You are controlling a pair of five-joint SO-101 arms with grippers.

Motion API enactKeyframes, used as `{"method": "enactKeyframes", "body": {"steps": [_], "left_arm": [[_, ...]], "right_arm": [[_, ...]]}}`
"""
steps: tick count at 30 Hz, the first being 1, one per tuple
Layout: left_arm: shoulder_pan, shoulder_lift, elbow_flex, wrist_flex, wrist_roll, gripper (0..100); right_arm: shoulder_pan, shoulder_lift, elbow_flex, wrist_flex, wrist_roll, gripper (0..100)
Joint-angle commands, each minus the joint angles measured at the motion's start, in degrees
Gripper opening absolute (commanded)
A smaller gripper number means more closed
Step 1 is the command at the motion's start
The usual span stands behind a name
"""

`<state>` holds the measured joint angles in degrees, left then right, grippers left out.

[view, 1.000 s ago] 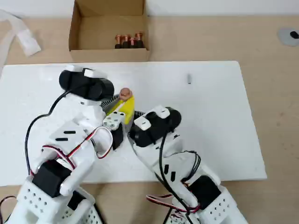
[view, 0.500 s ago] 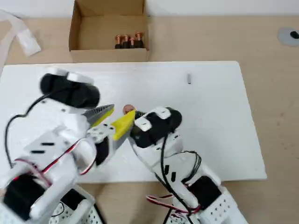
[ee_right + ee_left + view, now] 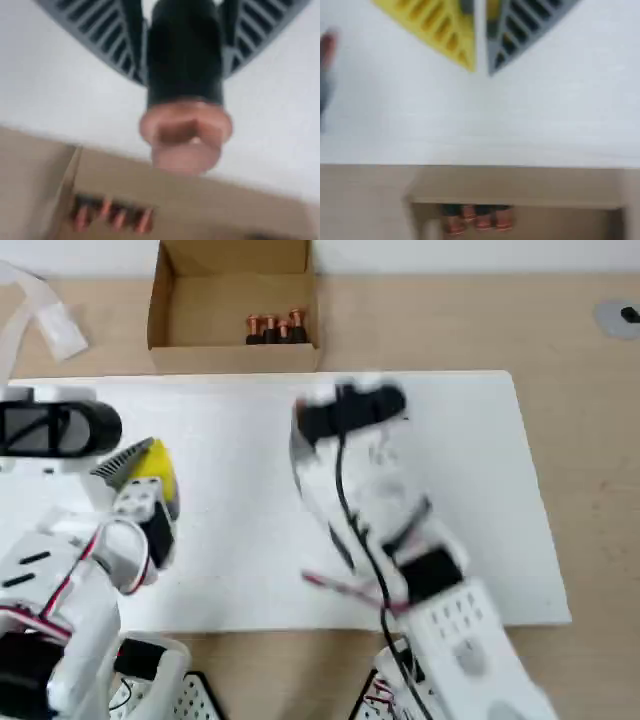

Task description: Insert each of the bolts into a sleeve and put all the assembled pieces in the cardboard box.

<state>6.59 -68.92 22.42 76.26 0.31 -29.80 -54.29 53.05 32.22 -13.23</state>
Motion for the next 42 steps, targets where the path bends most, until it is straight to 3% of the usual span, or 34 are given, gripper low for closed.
{"method": "enactKeyframes", "body": {"steps": [1, 7, 17, 24, 30, 37, 42], "left_arm": [[-4.7, -0.2, 0.4, -1.1, -0.6, 1], [-9.4, -0.3, 0.4, -0.9, -0.6, 1], [-9.9, -0.3, 0.4, -0.8, -0.6, 1], [-9.9, -0.3, 1.4, -0.9, -0.7, 1], [-9.9, -0.3, 5.9, -1.0, -0.7, 1], [-9.9, -0.3, 6.4, -1.0, -0.7, 1], [-9.9, -0.3, 6.4, -0.8, -1.2, 1]], "right_arm": [[2.2, 17.5, -18.4, -6.2, -0.5, 0.9], [3.5, 46.5, -46.0, -8.6, -0.4, 0.9], [6.3, 94.9, -99.8, -8.0, -0.4, 0.9], [5.2, 119.7, -129.3, 1.8, -0.4, 1.2], [5.2, 131.6, -141.2, 7.3, 4.6, 2.3], [4.9, 133.2, -143.9, 15.8, 5.5, 25.0], [4.9, 132.7, -149.1, 23.1, 5.4, 27.8]]}}
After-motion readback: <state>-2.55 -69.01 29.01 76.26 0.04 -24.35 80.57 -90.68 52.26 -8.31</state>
